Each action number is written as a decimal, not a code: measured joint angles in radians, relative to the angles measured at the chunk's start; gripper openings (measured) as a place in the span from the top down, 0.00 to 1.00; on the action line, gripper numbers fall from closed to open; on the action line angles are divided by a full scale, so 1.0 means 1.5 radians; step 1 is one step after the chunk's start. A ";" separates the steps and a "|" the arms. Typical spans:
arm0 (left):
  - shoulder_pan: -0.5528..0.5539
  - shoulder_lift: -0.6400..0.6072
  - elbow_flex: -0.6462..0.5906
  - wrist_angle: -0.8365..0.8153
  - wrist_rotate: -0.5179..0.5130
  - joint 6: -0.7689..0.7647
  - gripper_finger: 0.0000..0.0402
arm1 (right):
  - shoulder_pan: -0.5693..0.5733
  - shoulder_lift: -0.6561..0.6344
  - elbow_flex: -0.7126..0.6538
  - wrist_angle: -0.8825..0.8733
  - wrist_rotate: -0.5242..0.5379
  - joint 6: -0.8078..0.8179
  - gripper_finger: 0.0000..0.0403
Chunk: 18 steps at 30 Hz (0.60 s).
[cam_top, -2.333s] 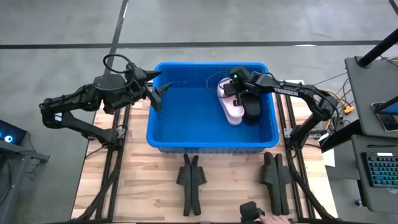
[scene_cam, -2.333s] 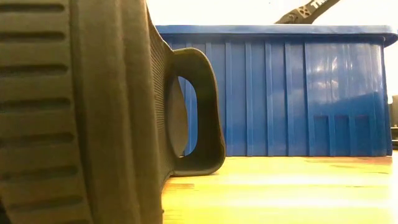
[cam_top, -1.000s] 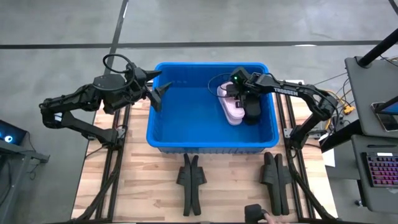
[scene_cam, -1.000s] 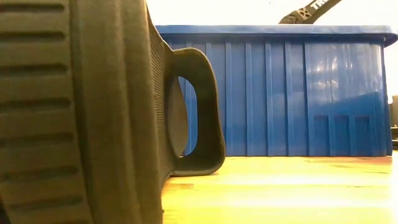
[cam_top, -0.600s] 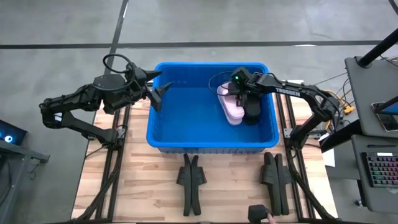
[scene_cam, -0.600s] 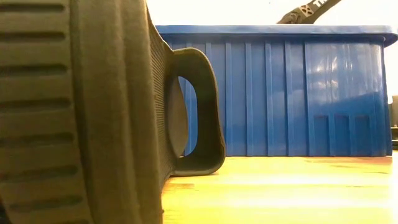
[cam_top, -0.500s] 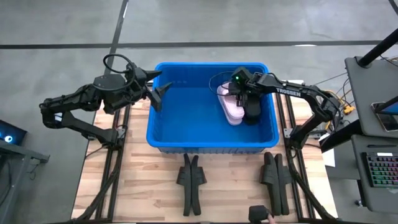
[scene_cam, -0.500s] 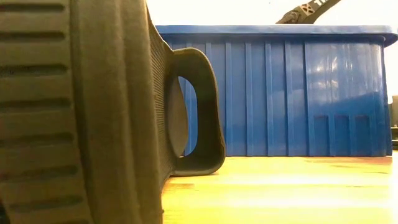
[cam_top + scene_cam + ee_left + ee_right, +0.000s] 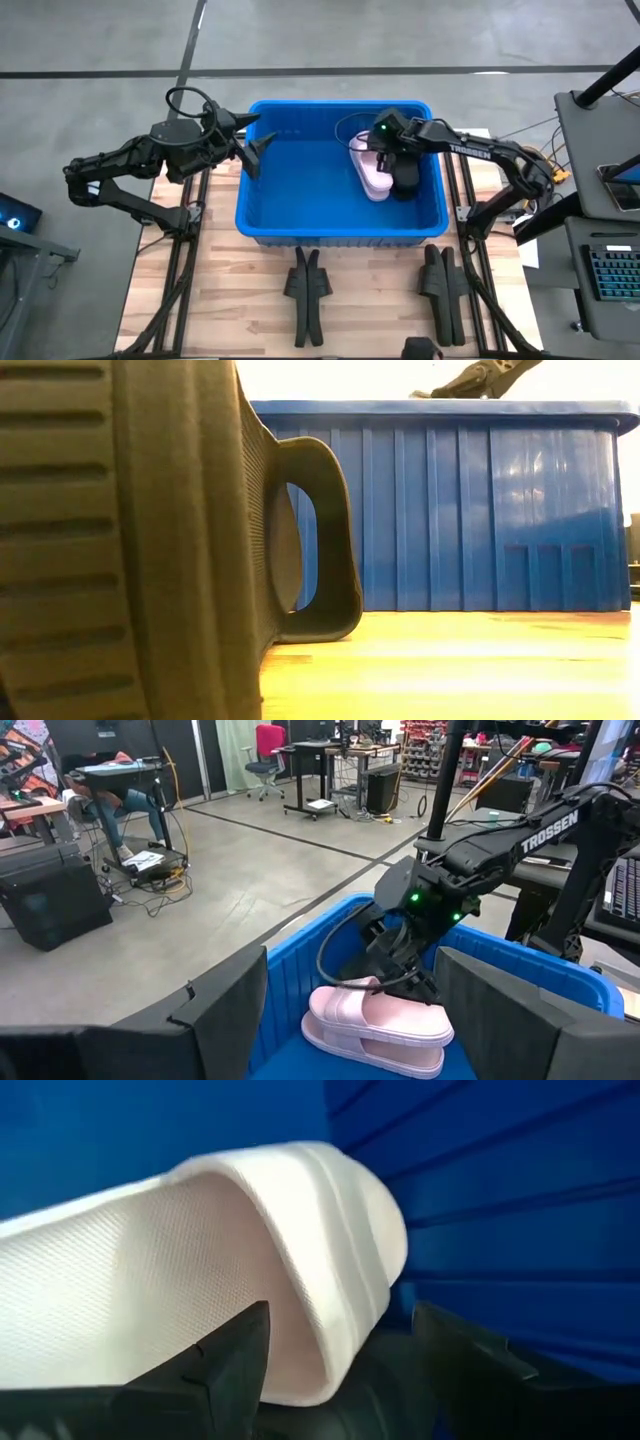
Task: Pick and place slides into bin
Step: Put the black slide into the blue bin
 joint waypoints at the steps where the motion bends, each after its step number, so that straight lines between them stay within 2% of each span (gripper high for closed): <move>1: 0.000 0.000 0.000 0.000 0.000 0.000 0.32 | 0.003 -0.007 0.000 0.000 0.000 0.000 0.41; 7: 0.000 0.000 0.000 0.000 0.000 0.000 0.32 | 0.012 -0.055 0.000 -0.004 -0.001 0.026 0.41; 12: 0.000 0.000 0.000 0.000 0.000 0.000 0.32 | 0.012 -0.097 0.000 -0.058 0.000 0.043 0.41; 16: 0.000 0.000 0.000 0.000 0.004 0.000 0.32 | 0.024 -0.140 0.000 -0.088 -0.002 0.161 0.41; 18: 0.000 0.000 0.000 0.000 0.005 0.000 0.32 | 0.033 -0.169 0.000 -0.089 -0.028 0.223 0.41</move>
